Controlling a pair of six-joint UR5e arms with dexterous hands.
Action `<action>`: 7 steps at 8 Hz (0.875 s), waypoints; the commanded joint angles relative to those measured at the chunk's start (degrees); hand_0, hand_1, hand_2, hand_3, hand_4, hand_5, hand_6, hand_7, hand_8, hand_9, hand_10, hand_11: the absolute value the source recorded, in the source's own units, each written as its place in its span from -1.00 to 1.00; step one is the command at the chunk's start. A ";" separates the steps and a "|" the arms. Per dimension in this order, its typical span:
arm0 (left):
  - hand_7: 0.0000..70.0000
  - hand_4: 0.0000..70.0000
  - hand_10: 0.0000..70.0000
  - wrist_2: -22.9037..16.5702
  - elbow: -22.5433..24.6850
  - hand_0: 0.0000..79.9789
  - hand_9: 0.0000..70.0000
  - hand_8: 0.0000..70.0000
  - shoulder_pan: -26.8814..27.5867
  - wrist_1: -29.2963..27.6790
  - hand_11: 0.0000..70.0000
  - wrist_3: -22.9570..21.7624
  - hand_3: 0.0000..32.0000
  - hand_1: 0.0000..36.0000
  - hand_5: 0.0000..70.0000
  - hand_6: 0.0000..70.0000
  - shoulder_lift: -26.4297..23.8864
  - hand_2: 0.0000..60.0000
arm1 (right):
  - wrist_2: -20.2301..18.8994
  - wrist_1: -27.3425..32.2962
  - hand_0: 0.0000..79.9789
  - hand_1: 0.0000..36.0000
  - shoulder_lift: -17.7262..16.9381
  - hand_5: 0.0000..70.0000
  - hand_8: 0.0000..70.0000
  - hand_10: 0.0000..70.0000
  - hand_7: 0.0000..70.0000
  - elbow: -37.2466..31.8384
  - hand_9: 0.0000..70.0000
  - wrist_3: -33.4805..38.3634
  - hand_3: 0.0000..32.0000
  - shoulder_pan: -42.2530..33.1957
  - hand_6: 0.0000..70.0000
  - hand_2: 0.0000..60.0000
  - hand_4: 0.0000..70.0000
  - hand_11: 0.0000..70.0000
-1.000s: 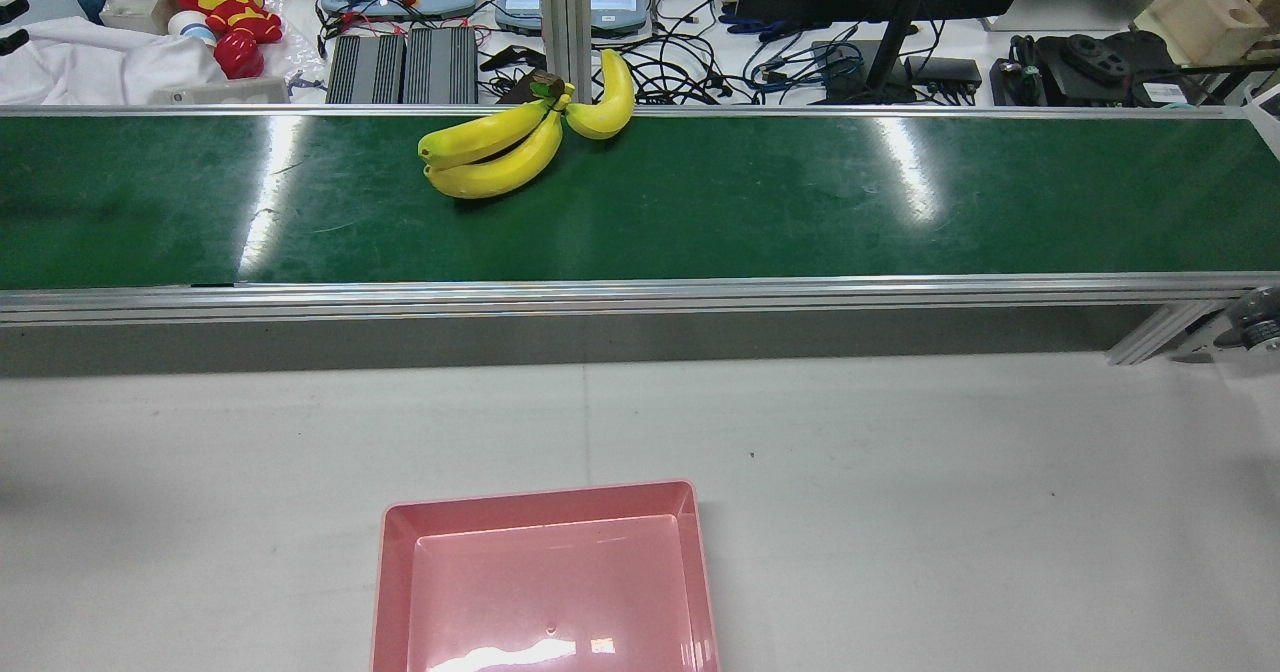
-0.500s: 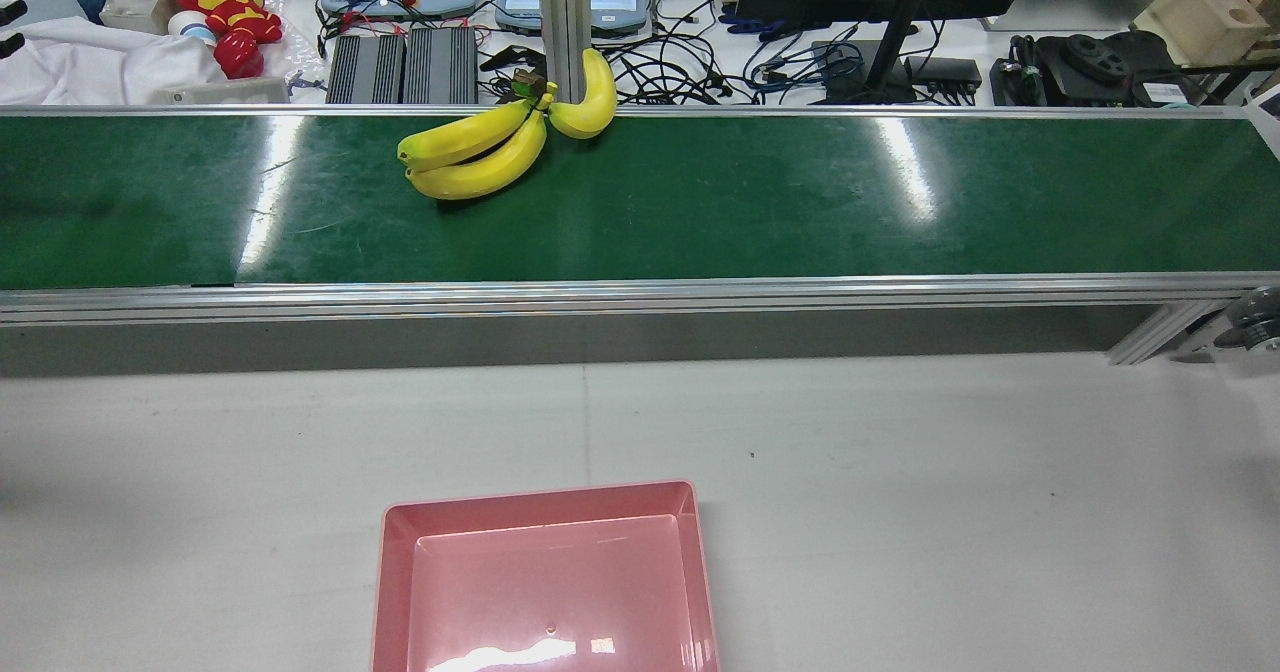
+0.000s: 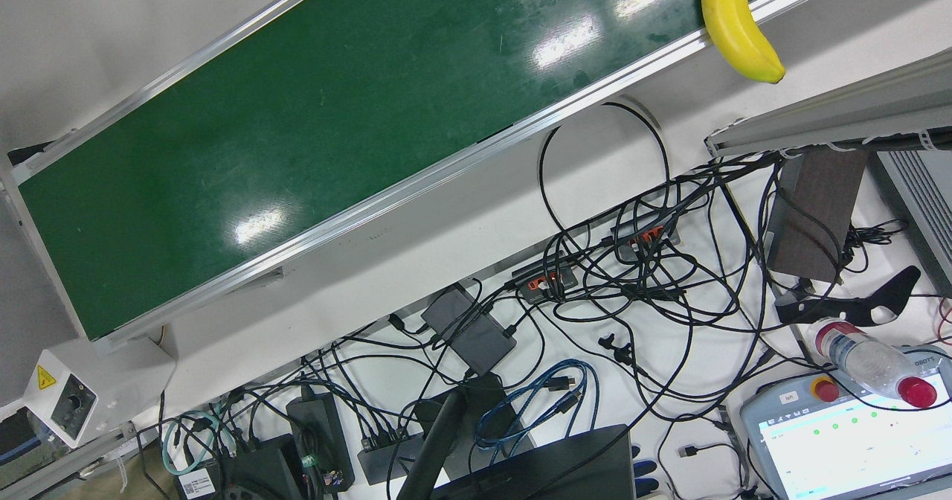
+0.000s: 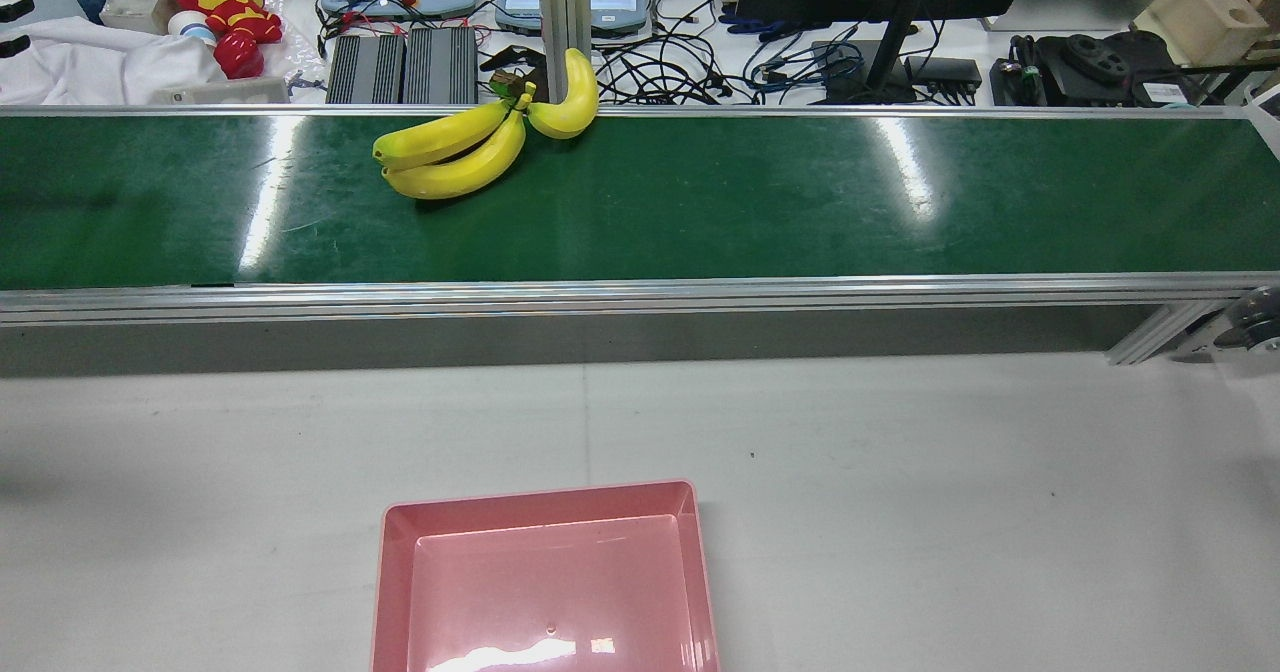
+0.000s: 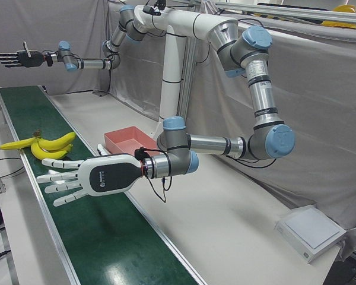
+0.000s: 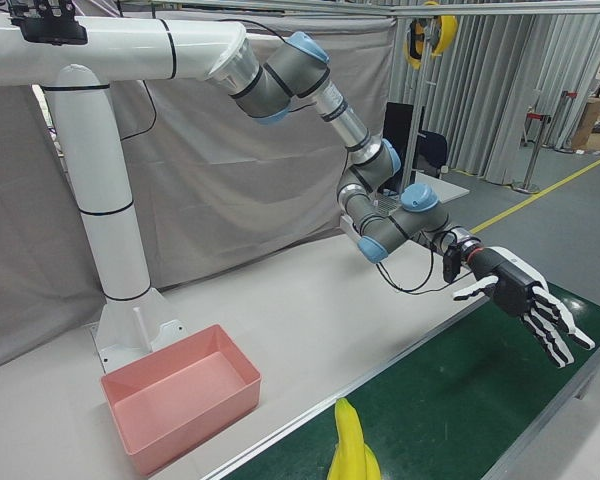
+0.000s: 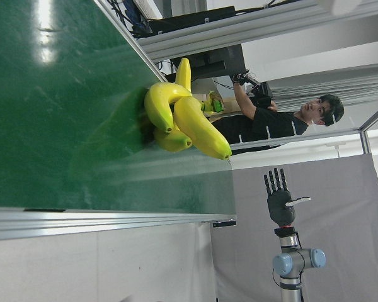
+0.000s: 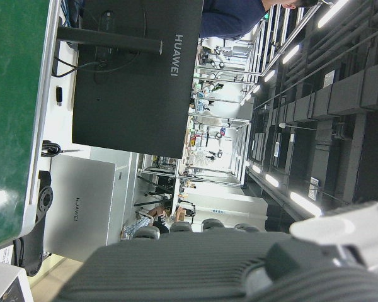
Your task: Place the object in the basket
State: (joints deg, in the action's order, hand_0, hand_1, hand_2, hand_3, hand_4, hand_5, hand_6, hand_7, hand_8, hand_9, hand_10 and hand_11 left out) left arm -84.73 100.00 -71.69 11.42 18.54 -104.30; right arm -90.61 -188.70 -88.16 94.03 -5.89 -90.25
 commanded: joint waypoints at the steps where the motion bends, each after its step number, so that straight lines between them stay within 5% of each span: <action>1: -0.82 -0.84 -0.88 0.09 0.11 0.51 -0.74 -0.77 0.15 0.45 -0.75 2.02 0.04 0.01 -0.53 -1.00 -1.34 -1.00 | 0.00 0.00 -1.00 -1.00 0.00 -1.00 -1.00 -1.00 -1.00 0.02 -1.00 0.00 -1.00 -0.01 -1.00 -1.00 -1.00 -1.00; 3: -0.82 -0.88 -0.89 0.00 1.07 0.55 -0.73 -0.75 0.32 2.80 -0.76 4.64 0.16 0.07 -0.52 -1.00 -3.70 -1.00 | 0.00 0.00 -1.00 -1.00 0.00 -1.00 -1.00 -1.00 -1.00 0.02 -1.00 0.00 -1.00 -0.01 -1.00 -1.00 -1.00 -1.00; 5: -0.82 -0.86 -0.89 0.00 2.22 0.54 -0.73 -0.74 0.50 7.11 -0.77 9.65 0.08 0.07 -0.49 -1.00 -6.17 -1.00 | 0.00 0.00 -1.00 -1.00 0.00 -1.00 -1.00 -1.00 -1.00 0.02 -1.00 0.00 -1.00 -0.01 -1.00 -1.00 -1.00 -1.00; 6: -0.82 -0.92 -0.91 0.00 3.61 0.52 -0.74 -0.74 0.68 11.13 -0.80 14.63 0.16 0.05 -0.50 -1.00 -8.18 -1.00 | 0.00 0.00 -1.00 -1.00 0.00 -1.00 -1.00 -1.00 -1.00 0.02 -1.00 0.00 -1.00 -0.01 -1.00 -1.00 -1.00 -1.00; 7: -0.82 -0.88 -0.91 0.09 5.63 0.52 -0.73 -0.73 1.55 13.08 -0.79 15.72 0.04 0.06 -0.48 -1.00 -8.29 -1.00 | 0.00 0.00 -1.00 -1.00 0.00 -1.00 -1.00 -1.00 -1.00 0.02 -1.00 0.00 -1.00 -0.01 -1.00 -1.00 -1.00 -1.00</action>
State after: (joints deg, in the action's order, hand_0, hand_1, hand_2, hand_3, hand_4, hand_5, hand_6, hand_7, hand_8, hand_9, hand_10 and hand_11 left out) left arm -84.72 102.60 -71.15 19.31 29.22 -110.75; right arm -90.61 -188.70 -88.15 94.04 -5.89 -90.26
